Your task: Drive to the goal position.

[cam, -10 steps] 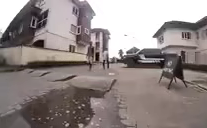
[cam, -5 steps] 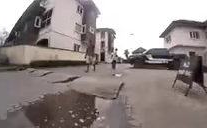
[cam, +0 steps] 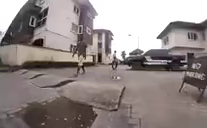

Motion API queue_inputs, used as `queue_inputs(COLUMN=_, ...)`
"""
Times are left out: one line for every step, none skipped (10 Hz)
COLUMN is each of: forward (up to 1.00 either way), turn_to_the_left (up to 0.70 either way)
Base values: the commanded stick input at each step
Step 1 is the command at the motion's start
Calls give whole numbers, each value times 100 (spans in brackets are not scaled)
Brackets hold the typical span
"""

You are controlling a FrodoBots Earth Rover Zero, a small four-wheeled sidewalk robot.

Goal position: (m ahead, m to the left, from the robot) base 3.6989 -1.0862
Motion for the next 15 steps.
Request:
queue_inputs(forward=-70, turn_to_the_left=0)
queue_inputs(forward=-70, turn_to_the_left=0)
queue_inputs(forward=-70, turn_to_the_left=0)
queue_inputs(forward=-70, turn_to_the_left=0)
queue_inputs(forward=-70, turn_to_the_left=0)
queue_inputs(forward=-70, turn_to_the_left=0)
queue_inputs(forward=-70, turn_to_the_left=0)
queue_inputs(forward=-70, turn_to_the_left=0)
queue_inputs(forward=-70, turn_to_the_left=0)
queue_inputs(forward=-53, turn_to_the_left=0)
queue_inputs(forward=-7, turn_to_the_left=0)
queue_inputs(forward=0, turn_to_the_left=0)
queue_inputs(forward=0, turn_to_the_left=0)
queue_inputs(forward=0, turn_to_the_left=0)
queue_inputs(forward=0, turn_to_the_left=0)
